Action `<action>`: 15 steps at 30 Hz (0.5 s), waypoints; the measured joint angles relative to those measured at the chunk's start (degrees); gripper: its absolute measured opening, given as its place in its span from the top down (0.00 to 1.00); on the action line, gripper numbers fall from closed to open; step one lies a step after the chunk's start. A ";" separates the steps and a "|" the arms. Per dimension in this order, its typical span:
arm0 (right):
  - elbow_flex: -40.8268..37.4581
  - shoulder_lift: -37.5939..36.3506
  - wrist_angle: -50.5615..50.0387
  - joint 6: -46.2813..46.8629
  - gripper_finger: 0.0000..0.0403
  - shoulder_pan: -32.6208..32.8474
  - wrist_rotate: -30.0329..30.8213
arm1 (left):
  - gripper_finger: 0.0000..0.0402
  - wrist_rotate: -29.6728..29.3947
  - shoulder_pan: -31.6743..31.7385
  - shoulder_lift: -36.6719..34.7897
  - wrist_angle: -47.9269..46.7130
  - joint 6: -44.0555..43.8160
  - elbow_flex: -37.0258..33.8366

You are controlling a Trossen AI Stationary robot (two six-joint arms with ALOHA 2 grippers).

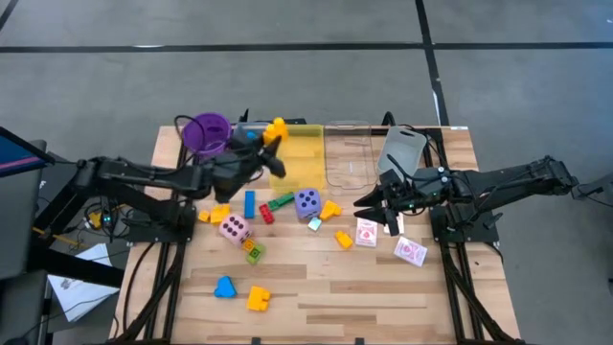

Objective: Pick & Place Toys
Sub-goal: Put the yellow stud game piece into the left transparent bin

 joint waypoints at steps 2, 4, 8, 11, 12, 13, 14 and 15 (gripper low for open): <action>0.00 0.00 0.02 0.28 0.55 0.00 0.00 | 0.71 -0.88 2.53 0.79 -5.01 -3.53 0.00; 0.00 0.00 0.00 0.88 0.55 0.00 0.02 | 0.71 -0.98 4.93 1.87 -9.47 -6.63 0.00; 0.00 0.00 -0.02 1.53 0.55 0.00 0.02 | 0.71 -0.99 9.39 4.57 -16.79 -10.65 0.00; 0.00 0.00 -0.02 1.53 0.55 0.00 0.02 | 0.71 -1.00 12.28 6.79 -17.96 -12.37 0.00; 0.00 0.00 -0.02 1.53 0.55 0.00 0.02 | 0.71 -1.01 13.12 7.42 -17.97 -12.47 0.00; 0.00 0.00 -0.01 1.53 0.55 0.00 0.02 | 0.71 -1.02 13.95 8.09 -18.03 -12.49 0.00; 0.00 0.00 -0.01 1.53 0.55 0.00 0.02 | 0.71 -1.03 14.72 8.79 -17.99 -12.51 0.00; 0.00 0.00 -0.02 1.53 0.55 0.00 0.02 | 0.71 -0.99 15.39 9.35 -18.14 -12.51 0.00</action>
